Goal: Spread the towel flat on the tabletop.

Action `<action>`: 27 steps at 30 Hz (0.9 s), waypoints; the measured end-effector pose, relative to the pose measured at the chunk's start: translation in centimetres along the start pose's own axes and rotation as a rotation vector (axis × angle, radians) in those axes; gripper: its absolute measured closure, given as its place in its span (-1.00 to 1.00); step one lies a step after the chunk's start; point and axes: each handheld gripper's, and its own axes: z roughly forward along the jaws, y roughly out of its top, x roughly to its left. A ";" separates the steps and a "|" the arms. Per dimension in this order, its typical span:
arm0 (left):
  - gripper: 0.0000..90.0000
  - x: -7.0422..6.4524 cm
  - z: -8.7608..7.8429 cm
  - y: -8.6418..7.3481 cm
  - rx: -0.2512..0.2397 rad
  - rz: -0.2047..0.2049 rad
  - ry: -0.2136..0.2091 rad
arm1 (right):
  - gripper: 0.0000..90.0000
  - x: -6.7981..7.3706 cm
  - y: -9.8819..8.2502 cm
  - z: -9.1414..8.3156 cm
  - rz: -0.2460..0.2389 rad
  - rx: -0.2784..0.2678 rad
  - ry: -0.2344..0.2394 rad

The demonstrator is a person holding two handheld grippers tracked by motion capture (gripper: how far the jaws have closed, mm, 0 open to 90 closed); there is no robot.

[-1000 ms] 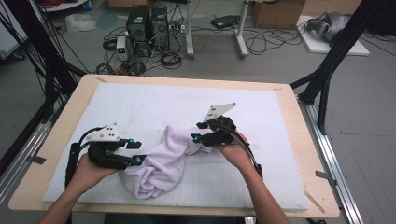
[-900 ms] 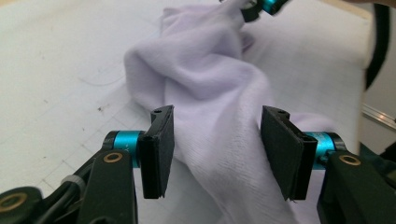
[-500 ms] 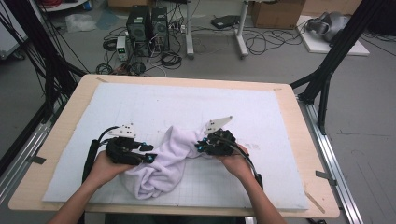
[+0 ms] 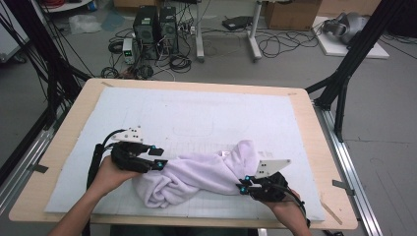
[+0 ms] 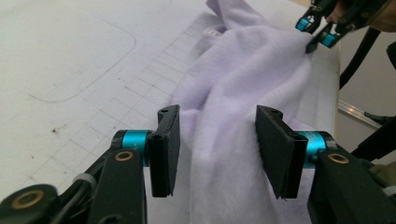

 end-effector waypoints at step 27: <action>0.80 -0.2 -3.0 -1.3 -0.032 -0.001 0.066 | 0.83 -6.5 18.3 9.8 -0.056 -0.030 0.039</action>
